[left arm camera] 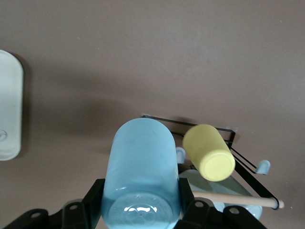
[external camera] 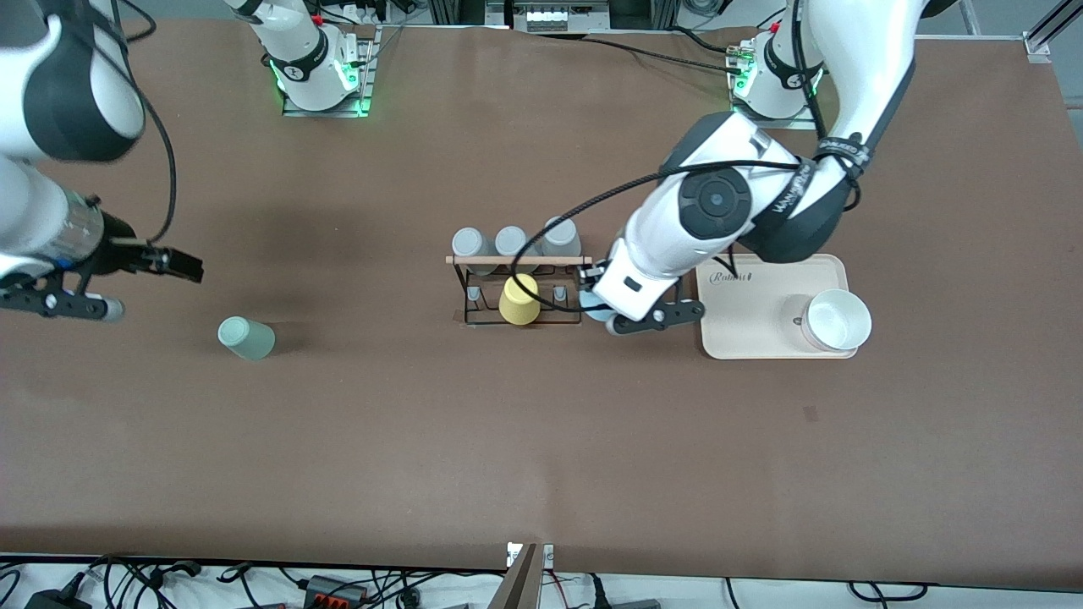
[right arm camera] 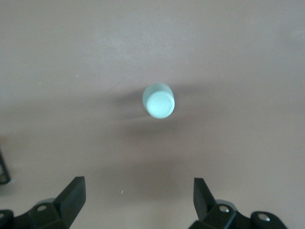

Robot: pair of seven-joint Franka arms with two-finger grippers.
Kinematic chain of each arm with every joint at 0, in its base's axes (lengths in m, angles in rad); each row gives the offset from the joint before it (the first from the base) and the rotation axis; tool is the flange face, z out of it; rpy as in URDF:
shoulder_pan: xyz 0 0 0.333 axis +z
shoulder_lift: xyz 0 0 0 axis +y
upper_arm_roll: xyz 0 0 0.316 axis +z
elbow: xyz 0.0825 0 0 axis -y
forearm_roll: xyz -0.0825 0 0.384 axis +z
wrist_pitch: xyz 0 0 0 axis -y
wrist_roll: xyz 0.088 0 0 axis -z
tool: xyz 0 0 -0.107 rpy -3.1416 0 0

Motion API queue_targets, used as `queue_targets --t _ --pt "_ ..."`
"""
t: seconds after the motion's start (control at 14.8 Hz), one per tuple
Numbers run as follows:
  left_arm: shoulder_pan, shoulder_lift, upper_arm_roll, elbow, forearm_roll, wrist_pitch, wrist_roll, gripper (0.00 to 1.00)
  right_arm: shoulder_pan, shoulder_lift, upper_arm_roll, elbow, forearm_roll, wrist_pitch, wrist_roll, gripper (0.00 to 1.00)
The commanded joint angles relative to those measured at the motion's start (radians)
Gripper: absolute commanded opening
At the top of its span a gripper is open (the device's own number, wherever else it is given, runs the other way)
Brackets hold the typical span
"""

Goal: Hang scattered cups on rack with three cups
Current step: 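Hang the blue cup on the rack while the right gripper grasps the teal cup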

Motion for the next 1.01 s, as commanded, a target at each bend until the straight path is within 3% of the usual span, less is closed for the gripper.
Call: queue_targets --t 0.0,0.27,0.54,0.74,0.81,0.94 --pt "-0.067 0.058 0.013 0.048 -0.003 0.038 -0.027 0.00 -0.036 0.074 0.009 -0.060 -0.019 0.131 -0.113 1.00" --pt "-0.092 0.099 0.016 0.045 0.003 0.083 -0.025 0.00 -0.073 0.194 0.009 -0.075 -0.021 0.274 -0.269 1.00" --pt "-0.121 0.122 0.016 0.038 0.094 0.083 -0.023 0.00 -0.091 0.229 0.009 -0.196 -0.023 0.481 -0.270 1.00" --pt "-0.135 0.168 0.016 0.041 0.147 0.087 -0.019 0.05 -0.093 0.261 0.009 -0.224 -0.023 0.536 -0.278 1.00" --pt "-0.135 0.168 0.016 0.038 0.149 0.095 -0.014 0.17 -0.093 0.270 0.009 -0.236 -0.023 0.562 -0.278 1.00" --pt "-0.121 0.170 0.016 0.039 0.153 0.095 -0.017 1.00 -0.096 0.277 0.009 -0.258 -0.023 0.593 -0.280 1.00"
